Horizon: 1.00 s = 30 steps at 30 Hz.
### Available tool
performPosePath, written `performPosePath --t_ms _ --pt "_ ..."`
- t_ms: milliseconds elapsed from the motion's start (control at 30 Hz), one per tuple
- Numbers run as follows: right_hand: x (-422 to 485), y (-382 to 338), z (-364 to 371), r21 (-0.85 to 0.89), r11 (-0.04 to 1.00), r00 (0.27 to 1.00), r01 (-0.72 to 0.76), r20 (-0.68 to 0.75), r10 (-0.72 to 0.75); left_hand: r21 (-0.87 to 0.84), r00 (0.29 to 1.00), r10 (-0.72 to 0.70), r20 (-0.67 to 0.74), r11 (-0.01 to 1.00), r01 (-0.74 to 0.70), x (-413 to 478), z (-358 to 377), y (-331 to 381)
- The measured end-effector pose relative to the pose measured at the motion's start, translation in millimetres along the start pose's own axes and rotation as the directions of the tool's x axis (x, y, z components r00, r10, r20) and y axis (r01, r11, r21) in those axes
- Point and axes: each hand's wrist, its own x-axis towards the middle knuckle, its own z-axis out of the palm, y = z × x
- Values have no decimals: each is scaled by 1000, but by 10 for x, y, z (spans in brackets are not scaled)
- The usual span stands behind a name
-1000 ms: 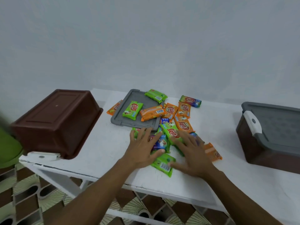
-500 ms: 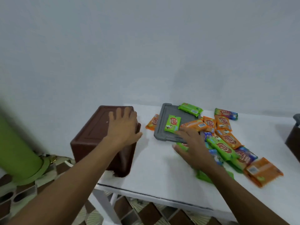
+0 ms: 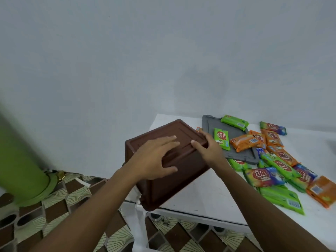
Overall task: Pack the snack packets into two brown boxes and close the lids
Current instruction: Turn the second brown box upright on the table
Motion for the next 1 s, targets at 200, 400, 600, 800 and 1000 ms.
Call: performPosePath --t_ms 200,400,600,800,1000 --pt "-146 -39 112 101 988 987 -116 -101 127 -54 798 -579 -167 814 579 -248 31 -86" --pt "-331 -36 239 193 969 984 -155 -54 168 -636 680 -716 -155 599 486 -430 190 -319" --pt "-436 -66 144 214 972 994 -98 -36 108 -831 716 -680 -158 483 275 -571 125 -563" --pt "-390 -432 -154 358 933 980 38 -196 35 -898 759 -614 -218 431 90 -371 -481 -670" --pt "-416 -579 -731 465 879 994 105 -83 -75 -887 969 -144 -199 448 -115 -289 -893 -757"
